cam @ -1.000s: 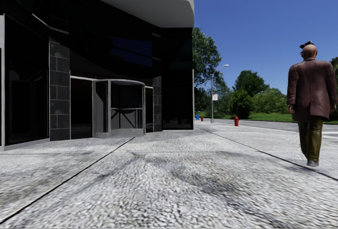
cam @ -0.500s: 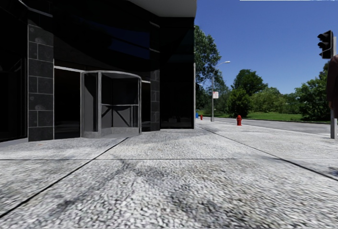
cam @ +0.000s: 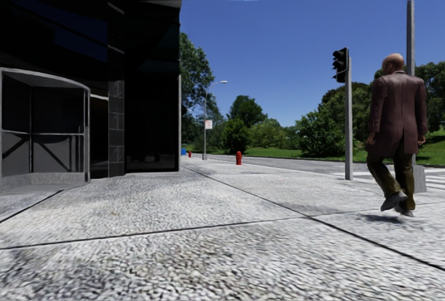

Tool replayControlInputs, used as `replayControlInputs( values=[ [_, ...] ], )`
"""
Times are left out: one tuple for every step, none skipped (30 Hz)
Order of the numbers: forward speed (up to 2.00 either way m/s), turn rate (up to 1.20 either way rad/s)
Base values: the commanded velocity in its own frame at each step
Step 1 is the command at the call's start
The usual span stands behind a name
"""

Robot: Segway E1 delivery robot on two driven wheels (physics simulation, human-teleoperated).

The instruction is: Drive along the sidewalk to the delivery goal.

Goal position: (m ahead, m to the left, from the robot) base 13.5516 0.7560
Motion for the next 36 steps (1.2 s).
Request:
replayControlInputs(
  values=[
    [1.70,-0.67],
    [1.70,0.00],
    [1.70,0.00],
    [1.70,0.00],
    [1.70,0.00],
    [1.70,0.00],
    [1.70,0.00],
    [1.70,0.00],
    [1.70,0.00],
    [1.70,0.00],
    [1.70,0.00],
    [1.70,0.00],
    [1.70,0.00],
    [1.70,0.00],
    [1.70,0.00],
    [1.70,0.00],
    [1.70,0.00],
    [1.70,0.00],
    [1.70,0.00],
    [1.70,0.00],
    [1.70,0.00],
    [1.70,0.00],
    [1.70,0.14],
    [1.70,0.42],
    [1.70,0.69],
    [1.70,0.81],
    [1.70,0.81],
    [1.70,0.85],
    [1.70,0.85],
    [1.70,0.85],
    [1.70,0.69],
    [1.70,0.69],
    [1.70,0.52],
    [1.70,0.40],
    [1.70,0.23],
    [1.70,0.12]
  ],
)
